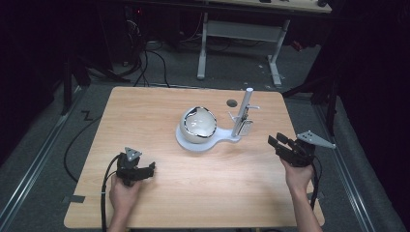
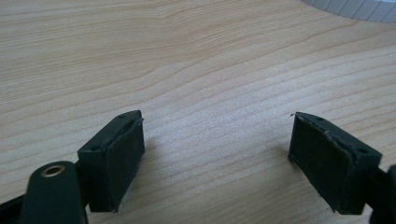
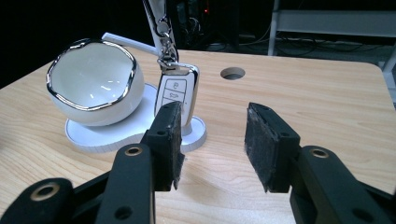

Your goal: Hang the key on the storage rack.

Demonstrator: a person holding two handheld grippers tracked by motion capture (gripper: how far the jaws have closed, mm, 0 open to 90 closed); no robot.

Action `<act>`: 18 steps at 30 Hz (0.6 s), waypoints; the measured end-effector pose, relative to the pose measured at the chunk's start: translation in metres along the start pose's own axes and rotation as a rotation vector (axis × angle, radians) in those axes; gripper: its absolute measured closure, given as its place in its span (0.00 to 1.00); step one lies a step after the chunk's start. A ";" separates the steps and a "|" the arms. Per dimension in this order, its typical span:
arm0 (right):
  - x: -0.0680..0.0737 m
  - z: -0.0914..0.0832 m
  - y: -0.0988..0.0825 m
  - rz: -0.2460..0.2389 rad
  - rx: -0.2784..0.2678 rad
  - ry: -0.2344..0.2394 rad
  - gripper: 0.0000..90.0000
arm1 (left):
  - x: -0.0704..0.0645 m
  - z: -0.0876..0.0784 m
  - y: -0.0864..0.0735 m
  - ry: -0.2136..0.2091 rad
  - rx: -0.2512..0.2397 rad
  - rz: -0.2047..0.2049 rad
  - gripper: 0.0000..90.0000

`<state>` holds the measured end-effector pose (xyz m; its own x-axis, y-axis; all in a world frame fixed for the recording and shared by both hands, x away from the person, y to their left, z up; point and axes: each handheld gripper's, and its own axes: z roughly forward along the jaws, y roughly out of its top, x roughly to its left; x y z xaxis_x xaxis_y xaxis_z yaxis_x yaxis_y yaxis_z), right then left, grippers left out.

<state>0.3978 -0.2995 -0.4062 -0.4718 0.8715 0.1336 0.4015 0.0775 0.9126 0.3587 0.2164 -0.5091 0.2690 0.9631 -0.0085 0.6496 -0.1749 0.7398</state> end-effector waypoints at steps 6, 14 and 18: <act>0.000 -0.002 -0.008 0.012 0.002 -0.005 0.63 | 0.000 0.000 0.000 0.000 0.000 0.000 0.21; 0.000 -0.005 -0.013 0.008 0.007 -0.008 0.63 | 0.000 0.000 0.000 0.000 0.000 0.000 0.21; 0.000 -0.005 -0.016 0.011 0.011 -0.010 0.63 | 0.000 0.000 0.000 0.000 0.000 0.000 0.21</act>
<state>0.3872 -0.3033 -0.4189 -0.4593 0.8772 0.1400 0.4153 0.0726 0.9068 0.3587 0.2164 -0.5091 0.2694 0.9630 -0.0086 0.6499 -0.1752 0.7396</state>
